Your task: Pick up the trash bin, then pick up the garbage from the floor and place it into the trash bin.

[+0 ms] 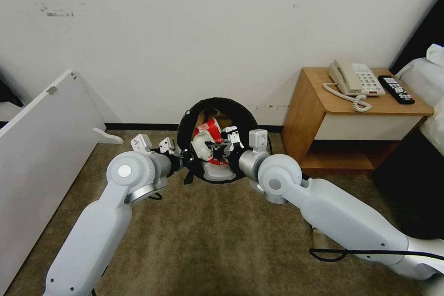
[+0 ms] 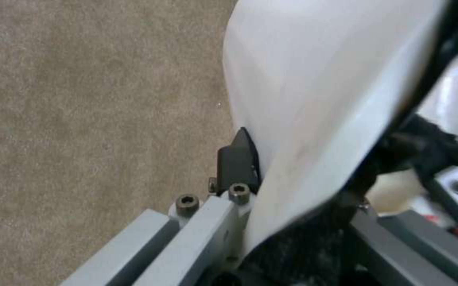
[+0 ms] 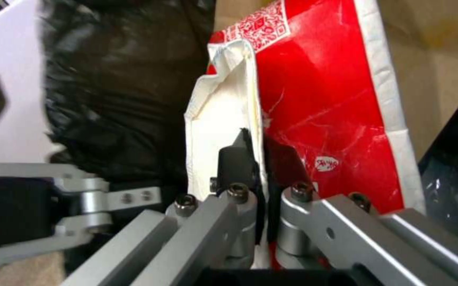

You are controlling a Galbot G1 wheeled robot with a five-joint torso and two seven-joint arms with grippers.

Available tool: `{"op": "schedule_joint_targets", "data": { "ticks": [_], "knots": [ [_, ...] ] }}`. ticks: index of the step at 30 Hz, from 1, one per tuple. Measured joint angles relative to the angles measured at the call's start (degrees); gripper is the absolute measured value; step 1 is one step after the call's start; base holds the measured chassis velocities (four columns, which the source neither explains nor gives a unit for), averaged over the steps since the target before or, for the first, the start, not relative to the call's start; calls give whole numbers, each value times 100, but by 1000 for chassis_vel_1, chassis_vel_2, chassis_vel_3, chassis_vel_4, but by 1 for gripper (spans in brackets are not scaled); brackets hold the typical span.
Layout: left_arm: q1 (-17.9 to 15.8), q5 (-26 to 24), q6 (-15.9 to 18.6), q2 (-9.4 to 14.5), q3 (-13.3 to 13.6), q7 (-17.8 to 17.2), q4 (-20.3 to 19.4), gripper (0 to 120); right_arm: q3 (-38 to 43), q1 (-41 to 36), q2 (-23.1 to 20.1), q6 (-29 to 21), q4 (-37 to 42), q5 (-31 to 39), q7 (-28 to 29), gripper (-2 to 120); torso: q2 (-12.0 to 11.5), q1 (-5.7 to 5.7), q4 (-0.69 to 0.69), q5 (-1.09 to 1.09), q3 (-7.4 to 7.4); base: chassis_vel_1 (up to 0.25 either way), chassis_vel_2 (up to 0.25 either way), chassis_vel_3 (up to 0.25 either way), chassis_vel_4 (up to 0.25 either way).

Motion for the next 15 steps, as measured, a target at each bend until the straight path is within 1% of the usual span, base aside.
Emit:
{"op": "schedule_joint_targets", "data": {
  "ticks": [12, 14, 15],
  "knots": [
    [97, -19, 11, 23, -67, 16, -43, 0, 4, -33, 2, 17, -100, -97, -4, 0, 0, 0, 0, 0, 0, 0, 0, 0, 0],
    [118, -9, 11, 19, -75, 18, -45, 0, 6, -30, 6, 20, -90, -99, 16, 1, 0, 0, 0, 0, 0, 0, 0, 0, 0],
    [135, 1, 11, 16, -82, 18, -44, 0, 3, -9, 6, 26, -73, -99, 26, 8, 0, 0, 0, 0, 0, 0, 0, 0, 0]
  ]
}}
